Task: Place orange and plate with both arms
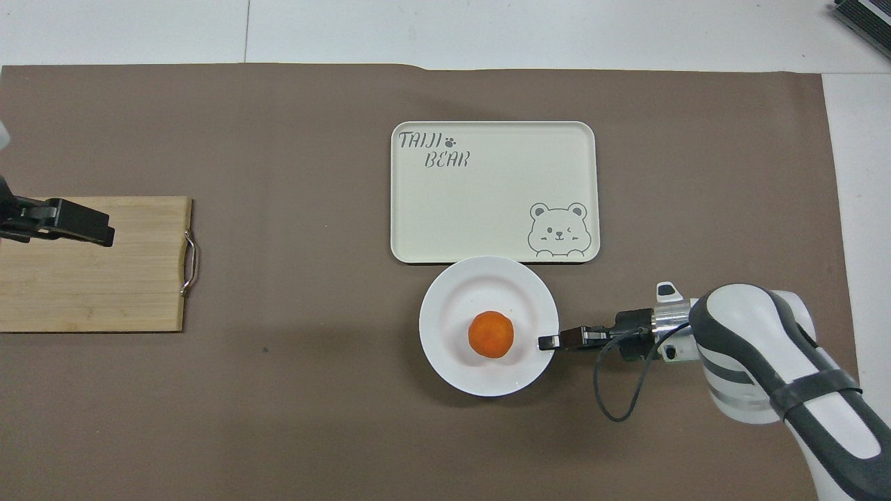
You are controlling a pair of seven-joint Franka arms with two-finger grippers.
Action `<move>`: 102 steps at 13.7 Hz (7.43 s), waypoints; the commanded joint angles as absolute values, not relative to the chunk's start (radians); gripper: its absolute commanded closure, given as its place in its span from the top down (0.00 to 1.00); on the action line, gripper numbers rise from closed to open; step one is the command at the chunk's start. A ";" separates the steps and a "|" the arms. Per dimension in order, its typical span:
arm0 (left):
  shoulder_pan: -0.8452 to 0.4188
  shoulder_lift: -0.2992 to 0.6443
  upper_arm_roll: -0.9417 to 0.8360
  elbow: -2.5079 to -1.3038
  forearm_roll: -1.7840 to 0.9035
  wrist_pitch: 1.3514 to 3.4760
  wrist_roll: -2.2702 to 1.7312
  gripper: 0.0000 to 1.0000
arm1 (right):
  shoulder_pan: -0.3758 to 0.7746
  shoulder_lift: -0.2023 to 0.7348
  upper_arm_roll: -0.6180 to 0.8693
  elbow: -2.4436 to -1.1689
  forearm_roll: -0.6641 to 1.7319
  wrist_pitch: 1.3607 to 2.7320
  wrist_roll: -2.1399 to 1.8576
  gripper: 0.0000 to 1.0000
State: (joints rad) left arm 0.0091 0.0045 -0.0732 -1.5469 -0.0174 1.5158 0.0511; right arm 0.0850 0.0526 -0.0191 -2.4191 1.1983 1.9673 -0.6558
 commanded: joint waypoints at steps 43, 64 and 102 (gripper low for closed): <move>0.015 -0.005 -0.080 -1.548 -0.002 1.509 0.057 1.00 | 0.078 0.436 -0.040 -1.735 0.728 2.043 -0.255 1.00; 0.017 -0.005 -0.080 -1.548 -0.002 1.509 0.057 1.00 | -0.008 -0.026 -0.054 -1.715 -0.015 1.731 0.038 1.00; 0.015 -0.005 -0.080 -1.548 -0.002 1.509 0.057 1.00 | 0.021 -0.080 -0.017 -1.577 -0.008 1.514 0.087 1.00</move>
